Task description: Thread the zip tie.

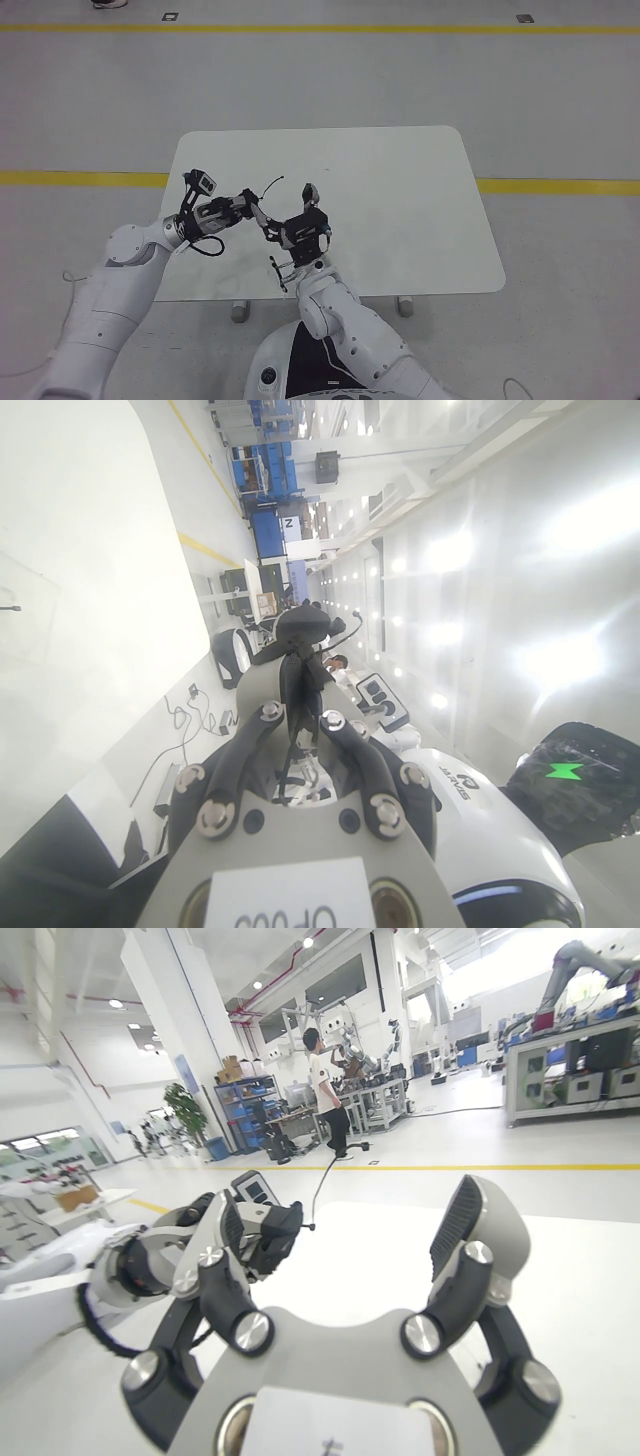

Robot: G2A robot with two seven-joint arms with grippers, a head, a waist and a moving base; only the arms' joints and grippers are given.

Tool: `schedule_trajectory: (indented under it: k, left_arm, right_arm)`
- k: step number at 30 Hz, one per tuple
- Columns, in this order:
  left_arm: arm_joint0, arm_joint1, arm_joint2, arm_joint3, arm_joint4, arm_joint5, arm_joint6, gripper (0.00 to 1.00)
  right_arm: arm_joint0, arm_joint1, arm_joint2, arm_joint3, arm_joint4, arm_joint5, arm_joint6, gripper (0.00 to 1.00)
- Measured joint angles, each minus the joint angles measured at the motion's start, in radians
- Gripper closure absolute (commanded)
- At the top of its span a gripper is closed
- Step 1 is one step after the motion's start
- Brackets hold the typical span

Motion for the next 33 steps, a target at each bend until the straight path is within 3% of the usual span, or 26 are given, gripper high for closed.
schedule_trajectory:
  k: [3,6,8,11,17,20,24,29,30,33]
  left_arm:
    - [-0.001,0.003,-0.009,0.005,-0.082,0.106,-0.058,1.0]
    - [-0.004,0.009,-0.02,0.018,-0.114,0.199,-0.112,1.0]
    - [-0.006,0.012,-0.028,0.027,-0.125,0.245,-0.134,1.0]
    - [-0.014,0.015,-0.039,0.039,-0.118,0.248,-0.131,1.0]
    - [-0.014,0.015,-0.038,0.037,-0.114,0.24,-0.123,1.0]
    - [-0.011,0.013,-0.037,0.028,-0.124,0.249,-0.072,1.0]
    - [-0.012,0.014,-0.049,0.036,-0.171,0.3,-0.084,1.0]
    - [-0.018,0.015,-0.048,0.049,-0.236,0.414,-0.13,1.0]
    - [-0.023,0.016,-0.048,0.049,-0.219,0.415,-0.133,1.0]
    - [-0.026,0.017,-0.049,0.048,-0.159,0.343,-0.127,1.0]
  right_arm:
    - [-0.001,0.014,0.002,-0.005,-0.143,0.023,-0.002,0.0]
    - [0.082,0.055,-0.063,0.062,-0.155,0.09,-0.034,0.0]
    - [0.142,0.088,-0.114,0.098,-0.141,0.104,-0.048,0.0]
    - [0.186,0.118,-0.147,0.11,-0.141,0.096,-0.062,0.0]
    - [0.185,0.117,-0.145,0.109,-0.141,0.096,-0.061,0.0]
    - [0.188,0.121,-0.147,0.108,-0.141,0.095,-0.056,0.0]
    - [0.207,0.135,-0.152,0.134,-0.141,0.096,-0.053,0.0]
    - [0.237,0.148,-0.181,0.16,-0.141,0.096,-0.048,0.0]
    - [0.25,0.15,-0.188,0.172,-0.141,0.096,-0.05,0.0]
    - [0.254,0.15,-0.19,0.177,-0.141,0.096,-0.051,0.0]
